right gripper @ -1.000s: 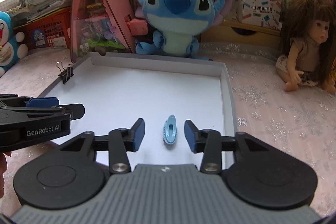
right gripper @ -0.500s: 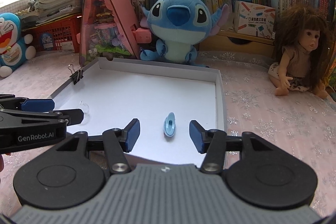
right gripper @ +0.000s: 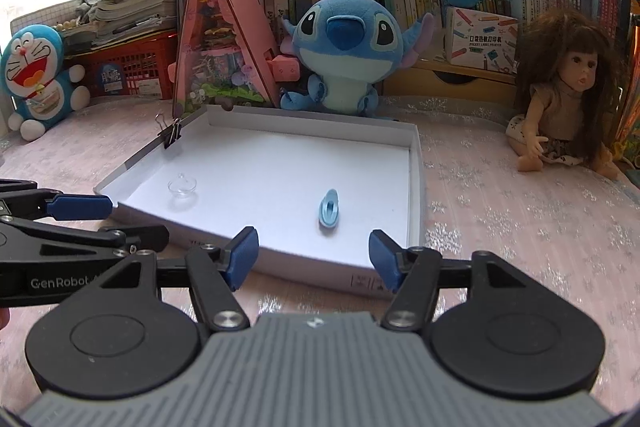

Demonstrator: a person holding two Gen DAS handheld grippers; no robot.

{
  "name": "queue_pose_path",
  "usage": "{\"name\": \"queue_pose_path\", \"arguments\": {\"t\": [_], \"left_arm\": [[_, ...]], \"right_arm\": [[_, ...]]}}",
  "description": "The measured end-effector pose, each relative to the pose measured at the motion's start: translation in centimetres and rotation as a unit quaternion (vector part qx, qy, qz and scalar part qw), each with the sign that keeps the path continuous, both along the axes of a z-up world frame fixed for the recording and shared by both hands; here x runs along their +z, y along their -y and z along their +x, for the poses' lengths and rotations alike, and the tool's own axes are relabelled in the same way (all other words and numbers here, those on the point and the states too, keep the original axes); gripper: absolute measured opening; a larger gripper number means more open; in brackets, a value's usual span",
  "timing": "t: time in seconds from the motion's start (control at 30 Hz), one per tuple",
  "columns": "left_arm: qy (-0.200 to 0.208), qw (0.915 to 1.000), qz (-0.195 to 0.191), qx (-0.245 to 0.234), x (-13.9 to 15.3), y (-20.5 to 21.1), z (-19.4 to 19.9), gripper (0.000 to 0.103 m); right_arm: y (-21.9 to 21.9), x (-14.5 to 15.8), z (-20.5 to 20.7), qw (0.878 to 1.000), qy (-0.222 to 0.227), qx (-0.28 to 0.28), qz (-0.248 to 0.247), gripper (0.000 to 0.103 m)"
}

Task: Organize rigid objects
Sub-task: 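Withdraw both open tools from the tray back toward the objects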

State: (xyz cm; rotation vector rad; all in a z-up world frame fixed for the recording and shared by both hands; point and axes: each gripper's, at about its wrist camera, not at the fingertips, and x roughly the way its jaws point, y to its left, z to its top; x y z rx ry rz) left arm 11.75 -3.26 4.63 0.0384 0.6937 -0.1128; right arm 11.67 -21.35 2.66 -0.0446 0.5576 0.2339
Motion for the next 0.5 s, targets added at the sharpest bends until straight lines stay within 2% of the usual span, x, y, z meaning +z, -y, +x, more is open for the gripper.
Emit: {"name": "queue_pose_path", "arguments": {"t": [0.5], "left_arm": [[0.011, 0.9997, -0.010, -0.017, -1.6, -1.2, -6.4, 0.058]], "right_arm": [[2.4, -1.2, -5.5, 1.000, 0.025, 0.017, 0.007, 0.080]]}}
